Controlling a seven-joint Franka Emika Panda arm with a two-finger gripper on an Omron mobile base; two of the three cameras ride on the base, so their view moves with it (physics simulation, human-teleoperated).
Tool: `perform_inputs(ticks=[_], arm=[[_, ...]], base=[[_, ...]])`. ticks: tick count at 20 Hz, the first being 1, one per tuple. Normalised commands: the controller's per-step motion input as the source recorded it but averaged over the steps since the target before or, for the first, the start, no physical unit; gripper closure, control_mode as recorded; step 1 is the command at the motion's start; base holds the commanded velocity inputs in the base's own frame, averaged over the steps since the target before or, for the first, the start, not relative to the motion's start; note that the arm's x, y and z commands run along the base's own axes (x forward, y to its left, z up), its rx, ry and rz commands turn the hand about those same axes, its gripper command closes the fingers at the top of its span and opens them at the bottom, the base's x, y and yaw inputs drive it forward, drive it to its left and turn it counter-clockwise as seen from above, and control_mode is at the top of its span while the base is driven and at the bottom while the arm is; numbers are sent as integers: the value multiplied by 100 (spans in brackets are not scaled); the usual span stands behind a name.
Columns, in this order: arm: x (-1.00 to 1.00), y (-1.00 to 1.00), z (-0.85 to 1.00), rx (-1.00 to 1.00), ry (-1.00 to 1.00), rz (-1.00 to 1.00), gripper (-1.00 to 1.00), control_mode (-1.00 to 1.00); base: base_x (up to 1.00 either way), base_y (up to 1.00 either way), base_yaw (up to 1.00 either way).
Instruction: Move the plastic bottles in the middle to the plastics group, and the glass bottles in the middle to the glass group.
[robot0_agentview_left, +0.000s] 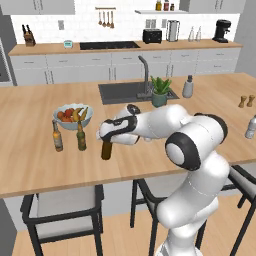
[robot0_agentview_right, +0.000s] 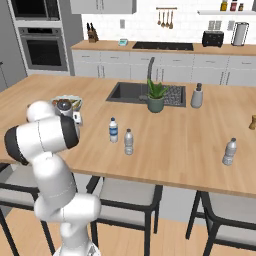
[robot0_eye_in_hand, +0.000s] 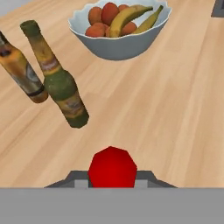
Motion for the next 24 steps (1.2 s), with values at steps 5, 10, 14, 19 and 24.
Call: perform_inputs(ticks=[5, 10, 14, 19, 24], arm=[[24, 37, 1, -8, 1, 1, 100, -100], [3, 41, -2, -1, -7, 0, 100, -100], [7, 21, -13, 0, -9, 0, 100, -100], [15, 1, -25, 0, -1, 0, 100, -100], [30, 8, 0, 0, -1, 0, 100, -100]], base=[[0, 0, 0], [0, 0, 0], [0, 0, 0], [0, 0, 0], [0, 0, 0]])
